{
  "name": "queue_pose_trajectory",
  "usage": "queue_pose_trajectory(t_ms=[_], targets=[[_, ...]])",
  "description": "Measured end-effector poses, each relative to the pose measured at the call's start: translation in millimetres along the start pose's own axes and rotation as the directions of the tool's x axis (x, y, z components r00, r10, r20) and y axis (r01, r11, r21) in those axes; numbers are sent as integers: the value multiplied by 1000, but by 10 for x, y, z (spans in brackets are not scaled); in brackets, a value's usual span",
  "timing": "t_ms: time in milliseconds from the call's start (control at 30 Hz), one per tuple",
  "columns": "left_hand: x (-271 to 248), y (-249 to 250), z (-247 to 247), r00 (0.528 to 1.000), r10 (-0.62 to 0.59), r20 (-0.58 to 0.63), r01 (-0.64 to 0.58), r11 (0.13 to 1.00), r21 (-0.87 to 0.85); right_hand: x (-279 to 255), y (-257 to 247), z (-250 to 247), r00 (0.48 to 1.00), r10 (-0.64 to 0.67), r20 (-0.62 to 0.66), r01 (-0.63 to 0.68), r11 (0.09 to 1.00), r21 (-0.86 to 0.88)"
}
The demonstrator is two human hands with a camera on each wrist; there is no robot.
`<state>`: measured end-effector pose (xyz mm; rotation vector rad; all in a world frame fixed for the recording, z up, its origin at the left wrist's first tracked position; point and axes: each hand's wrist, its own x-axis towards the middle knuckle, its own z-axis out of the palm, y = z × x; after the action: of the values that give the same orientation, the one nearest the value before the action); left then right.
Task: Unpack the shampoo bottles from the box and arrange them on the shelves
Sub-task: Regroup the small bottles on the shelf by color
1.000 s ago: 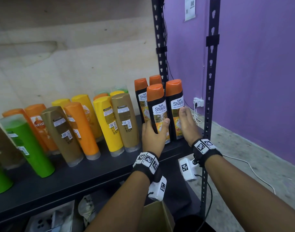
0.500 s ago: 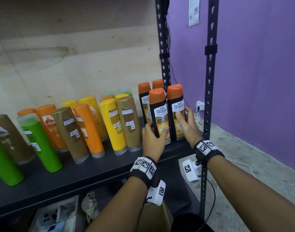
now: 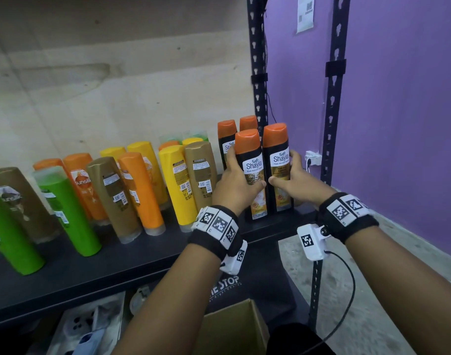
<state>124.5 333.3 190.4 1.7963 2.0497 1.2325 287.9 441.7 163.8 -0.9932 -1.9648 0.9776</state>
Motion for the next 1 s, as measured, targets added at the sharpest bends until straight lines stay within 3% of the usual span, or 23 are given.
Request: queue_pose_trajectory(t_ms=[133, 433, 667, 1000], targets=[[-39, -32, 122, 998, -50, 37, 47, 996, 79, 50, -32, 48, 999, 35, -36, -36, 999, -26], [-49, -62, 293, 993, -113, 34, 114, 993, -15, 117, 33, 105, 996, 50, -77, -53, 998, -33], [206, -138, 300, 978, -199, 63, 205, 974, -99, 302, 41, 217, 993, 13, -116, -23, 996, -86], [672, -212, 425, 934, -357, 13, 352, 914, -202, 703, -2, 384, 991, 29, -130, -40, 996, -78]])
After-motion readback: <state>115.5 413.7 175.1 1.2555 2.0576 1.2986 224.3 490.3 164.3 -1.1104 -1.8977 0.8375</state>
